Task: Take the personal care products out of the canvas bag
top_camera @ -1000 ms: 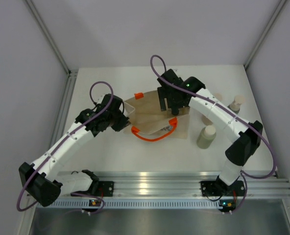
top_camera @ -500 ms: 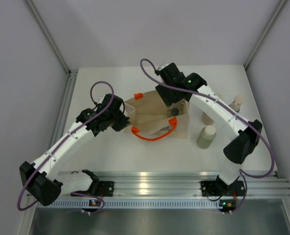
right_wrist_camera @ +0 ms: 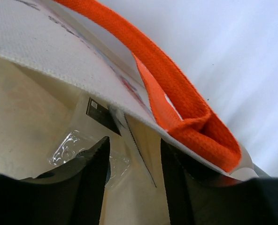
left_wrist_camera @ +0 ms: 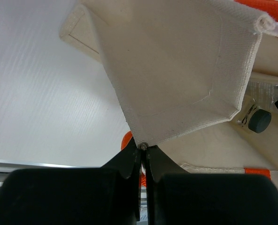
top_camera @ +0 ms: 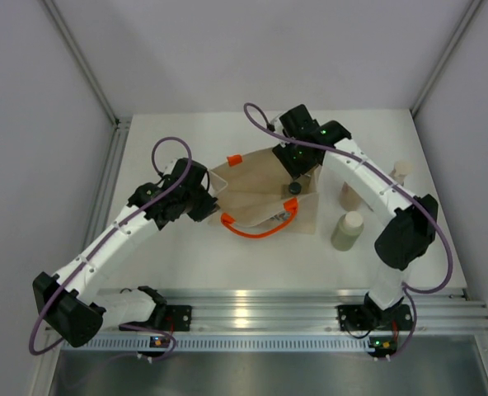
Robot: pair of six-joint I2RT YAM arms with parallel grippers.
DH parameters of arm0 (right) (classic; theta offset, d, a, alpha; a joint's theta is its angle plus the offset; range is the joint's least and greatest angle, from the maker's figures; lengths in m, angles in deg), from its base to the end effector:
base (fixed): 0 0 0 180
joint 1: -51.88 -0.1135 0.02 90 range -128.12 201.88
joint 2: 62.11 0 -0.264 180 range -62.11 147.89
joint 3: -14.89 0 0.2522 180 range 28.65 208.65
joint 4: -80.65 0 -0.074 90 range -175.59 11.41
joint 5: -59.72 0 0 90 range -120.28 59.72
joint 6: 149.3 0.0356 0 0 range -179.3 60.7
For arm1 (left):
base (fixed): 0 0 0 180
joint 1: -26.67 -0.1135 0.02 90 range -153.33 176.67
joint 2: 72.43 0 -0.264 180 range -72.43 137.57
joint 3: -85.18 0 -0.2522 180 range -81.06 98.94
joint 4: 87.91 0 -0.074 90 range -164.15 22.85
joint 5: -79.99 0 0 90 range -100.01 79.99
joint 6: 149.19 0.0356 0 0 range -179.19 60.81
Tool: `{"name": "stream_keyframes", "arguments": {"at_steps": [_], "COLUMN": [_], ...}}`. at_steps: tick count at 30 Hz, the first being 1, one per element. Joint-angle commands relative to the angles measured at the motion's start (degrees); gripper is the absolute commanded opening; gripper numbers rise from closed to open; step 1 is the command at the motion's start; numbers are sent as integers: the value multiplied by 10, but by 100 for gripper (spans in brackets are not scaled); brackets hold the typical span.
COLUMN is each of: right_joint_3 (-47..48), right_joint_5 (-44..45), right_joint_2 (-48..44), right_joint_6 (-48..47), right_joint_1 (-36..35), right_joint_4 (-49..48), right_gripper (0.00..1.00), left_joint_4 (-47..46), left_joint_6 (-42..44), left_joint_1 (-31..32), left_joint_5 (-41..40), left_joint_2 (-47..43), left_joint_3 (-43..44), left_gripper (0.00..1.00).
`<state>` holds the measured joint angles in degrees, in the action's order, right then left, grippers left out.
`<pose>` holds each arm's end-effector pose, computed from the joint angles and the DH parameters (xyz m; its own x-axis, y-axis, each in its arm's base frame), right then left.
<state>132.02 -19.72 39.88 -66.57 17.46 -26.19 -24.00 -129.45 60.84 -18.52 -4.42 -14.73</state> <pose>0.3139 0.2072 0.3452 -0.6339 -0.5852 -0.5057 -0.5603 0.7982 -0.2212 0.1976 -0.1278 0.3252 -0.6713 -0.6694 -0.3182 -0.4502 0.7093 -0.5424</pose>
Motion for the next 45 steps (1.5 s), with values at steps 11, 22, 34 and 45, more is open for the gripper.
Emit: {"name": "stream_keyframes", "arguments": {"at_steps": [11, 22, 34, 45], "right_joint_3": [-29, 0, 70, 153], "right_joint_5": [-66, -77, -81, -56], "right_joint_2": [24, -6, -26, -43], "right_joint_6": [-37, -5, 39, 63], "right_joint_1": [24, 22, 21, -3], "right_joint_4": [-39, -46, -46, 4], "right_gripper": [24, 0, 0, 0], "left_joint_4": [-13, -12, -12, -12], "left_joint_6": [7, 1, -8, -7], "left_joint_1": [2, 2, 1, 2], "left_joint_5": [-9, -6, -19, -27], "left_joint_2": [-15, -12, -21, -20], "left_joint_3": [17, 18, 13, 15], "left_gripper": [0, 0, 0, 0]}}
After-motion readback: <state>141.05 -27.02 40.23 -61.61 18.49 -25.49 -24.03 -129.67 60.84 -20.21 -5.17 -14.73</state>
